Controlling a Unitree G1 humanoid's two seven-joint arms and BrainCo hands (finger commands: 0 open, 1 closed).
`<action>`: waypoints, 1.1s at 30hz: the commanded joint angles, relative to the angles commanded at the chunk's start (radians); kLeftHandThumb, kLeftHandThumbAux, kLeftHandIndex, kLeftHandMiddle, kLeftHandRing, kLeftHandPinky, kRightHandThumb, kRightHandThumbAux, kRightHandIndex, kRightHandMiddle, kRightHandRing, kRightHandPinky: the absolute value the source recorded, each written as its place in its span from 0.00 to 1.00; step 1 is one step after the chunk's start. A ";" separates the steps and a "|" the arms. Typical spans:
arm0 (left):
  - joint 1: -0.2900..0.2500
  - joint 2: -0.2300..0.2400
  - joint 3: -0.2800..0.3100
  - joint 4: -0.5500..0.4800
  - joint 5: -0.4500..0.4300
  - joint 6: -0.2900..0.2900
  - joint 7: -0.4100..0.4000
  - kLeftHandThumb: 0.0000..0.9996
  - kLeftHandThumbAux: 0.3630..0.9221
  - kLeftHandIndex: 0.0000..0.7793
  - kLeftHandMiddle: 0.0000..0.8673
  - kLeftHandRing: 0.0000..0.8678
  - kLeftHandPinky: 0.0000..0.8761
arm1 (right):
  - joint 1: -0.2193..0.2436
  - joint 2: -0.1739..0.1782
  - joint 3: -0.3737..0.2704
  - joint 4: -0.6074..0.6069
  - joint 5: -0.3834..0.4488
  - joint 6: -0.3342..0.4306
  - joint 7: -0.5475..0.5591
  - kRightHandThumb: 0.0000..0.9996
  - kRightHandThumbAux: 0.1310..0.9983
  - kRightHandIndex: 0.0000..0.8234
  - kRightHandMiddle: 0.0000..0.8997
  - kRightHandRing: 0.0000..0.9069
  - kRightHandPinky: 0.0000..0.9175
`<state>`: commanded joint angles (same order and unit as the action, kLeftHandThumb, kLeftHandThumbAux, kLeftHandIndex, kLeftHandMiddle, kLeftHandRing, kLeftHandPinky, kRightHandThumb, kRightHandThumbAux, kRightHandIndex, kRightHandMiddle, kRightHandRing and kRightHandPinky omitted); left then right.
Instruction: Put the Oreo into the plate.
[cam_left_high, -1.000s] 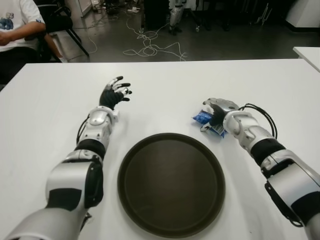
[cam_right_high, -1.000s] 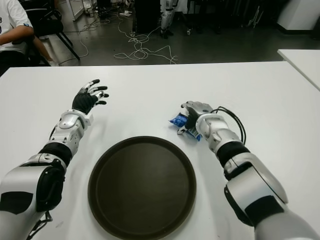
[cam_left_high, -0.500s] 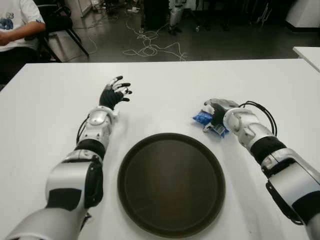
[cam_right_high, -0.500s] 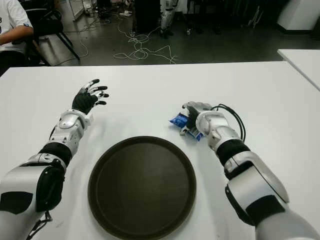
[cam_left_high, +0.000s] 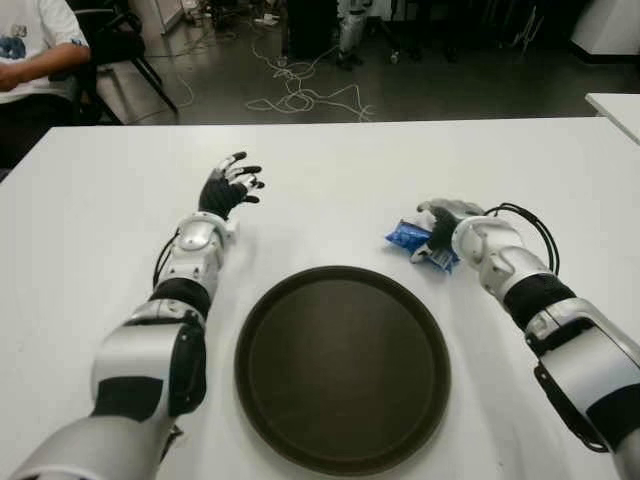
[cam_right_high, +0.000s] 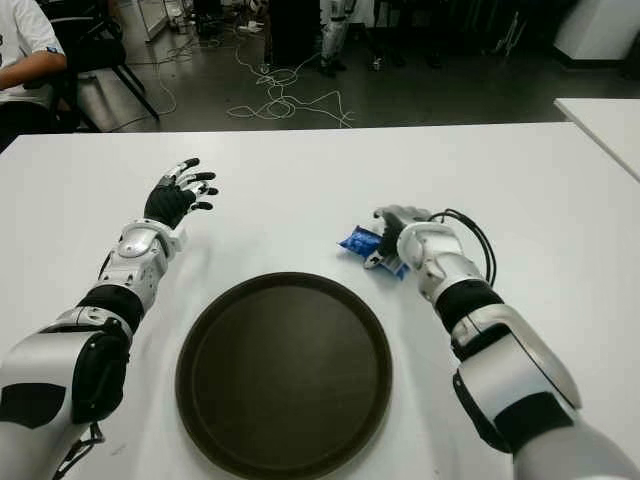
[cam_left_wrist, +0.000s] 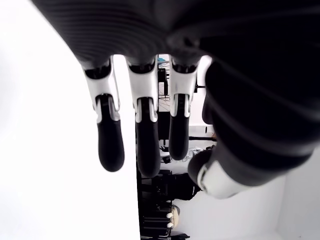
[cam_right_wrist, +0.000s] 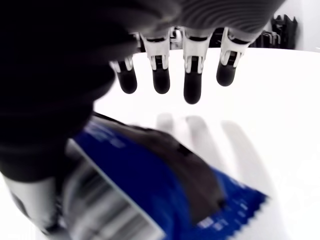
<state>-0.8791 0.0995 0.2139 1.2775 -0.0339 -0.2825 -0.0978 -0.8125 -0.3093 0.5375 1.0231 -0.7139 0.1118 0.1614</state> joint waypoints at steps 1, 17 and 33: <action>0.000 0.000 0.001 0.000 -0.001 -0.001 0.000 0.25 0.76 0.20 0.34 0.42 0.52 | -0.002 0.000 0.002 0.001 0.000 0.001 0.010 0.00 0.58 0.20 0.19 0.18 0.13; -0.002 -0.002 0.002 -0.001 -0.004 0.006 -0.004 0.30 0.72 0.19 0.34 0.42 0.53 | 0.015 -0.024 0.011 -0.054 -0.015 -0.014 0.020 0.00 0.53 0.27 0.23 0.23 0.21; -0.004 -0.006 0.000 -0.006 -0.005 0.012 0.003 0.26 0.79 0.19 0.34 0.42 0.53 | 0.029 -0.056 0.040 -0.099 -0.041 -0.025 0.006 0.03 0.60 0.34 0.23 0.23 0.28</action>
<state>-0.8834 0.0934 0.2140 1.2718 -0.0386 -0.2701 -0.0946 -0.7838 -0.3648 0.5772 0.9236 -0.7551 0.0865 0.1676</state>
